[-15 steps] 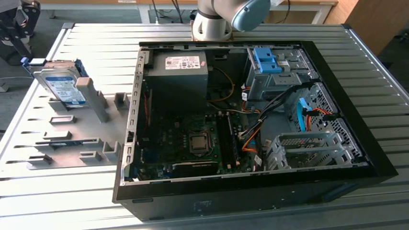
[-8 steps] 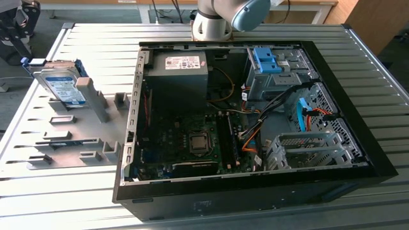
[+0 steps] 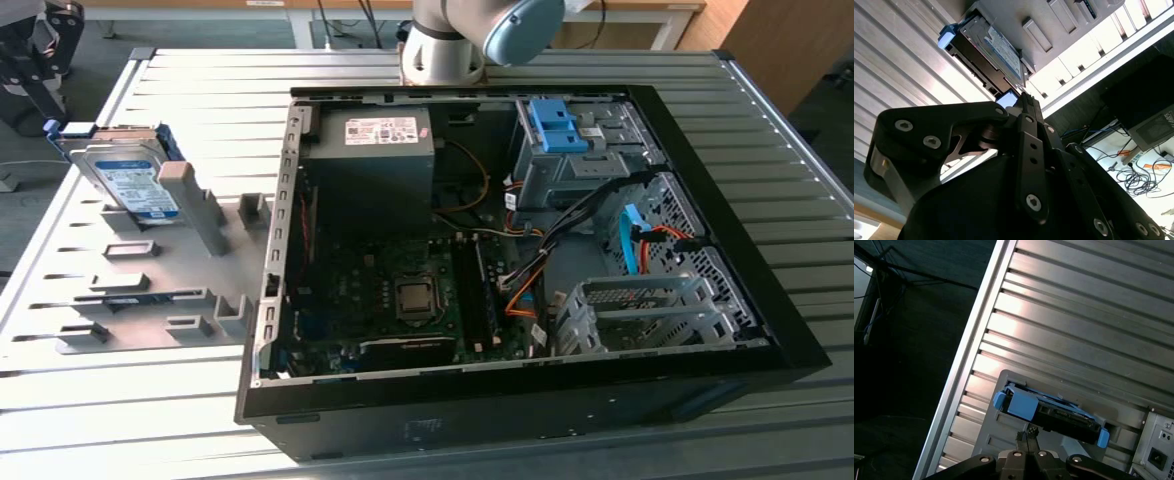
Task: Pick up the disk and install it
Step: 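Pick up the disk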
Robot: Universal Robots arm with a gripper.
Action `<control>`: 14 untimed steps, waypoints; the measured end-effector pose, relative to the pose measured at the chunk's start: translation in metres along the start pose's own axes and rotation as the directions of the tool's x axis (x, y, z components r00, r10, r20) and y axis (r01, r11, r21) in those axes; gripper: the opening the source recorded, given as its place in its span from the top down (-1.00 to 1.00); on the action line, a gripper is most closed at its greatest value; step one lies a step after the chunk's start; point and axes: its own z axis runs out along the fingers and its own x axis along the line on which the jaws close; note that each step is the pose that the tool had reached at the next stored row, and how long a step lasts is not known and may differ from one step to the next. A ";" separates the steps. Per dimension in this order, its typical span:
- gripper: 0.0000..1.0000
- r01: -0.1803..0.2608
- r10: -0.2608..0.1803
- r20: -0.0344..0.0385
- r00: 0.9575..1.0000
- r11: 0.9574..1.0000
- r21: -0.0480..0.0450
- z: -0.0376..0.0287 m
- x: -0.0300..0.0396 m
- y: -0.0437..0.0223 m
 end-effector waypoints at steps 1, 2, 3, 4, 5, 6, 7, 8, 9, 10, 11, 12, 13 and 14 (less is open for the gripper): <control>0.79 0.000 0.000 0.000 1.000 1.000 0.000 0.0000 0.0000 0.0000; 0.79 0.002 -0.002 0.000 1.000 1.000 0.000 0.0000 0.0000 0.0000; 0.79 0.003 -0.003 0.000 1.000 1.000 0.000 0.0000 0.0000 0.0000; 0.79 0.006 -0.006 0.000 1.000 1.000 0.000 0.0000 0.0000 0.0000; 0.79 0.009 -0.009 0.000 1.000 1.000 0.000 0.0000 0.0000 -0.0001; 0.79 0.012 -0.012 0.000 1.000 1.000 0.000 0.0000 0.0000 -0.0001; 0.79 0.015 -0.015 -0.001 1.000 1.000 0.001 0.0000 0.0000 -0.0001; 0.79 0.018 -0.018 -0.001 1.000 1.000 0.001 0.0000 0.0000 -0.0001; 0.79 0.023 -0.023 -0.001 1.000 1.000 0.001 0.0000 0.0000 -0.0001; 0.79 0.030 -0.030 -0.001 1.000 1.000 0.001 0.0000 0.0000 -0.0001; 0.79 0.044 -0.044 -0.002 0.999 0.999 0.002 0.0000 0.0000 -0.0001; 0.79 0.059 -0.059 -0.002 0.998 0.998 0.002 0.0001 0.0000 -0.0001; 0.79 0.075 -0.075 -0.003 0.997 0.997 0.003 0.0001 0.0000 -0.0001; 0.79 0.091 -0.091 -0.004 0.996 0.996 0.003 0.0001 0.0000 -0.0001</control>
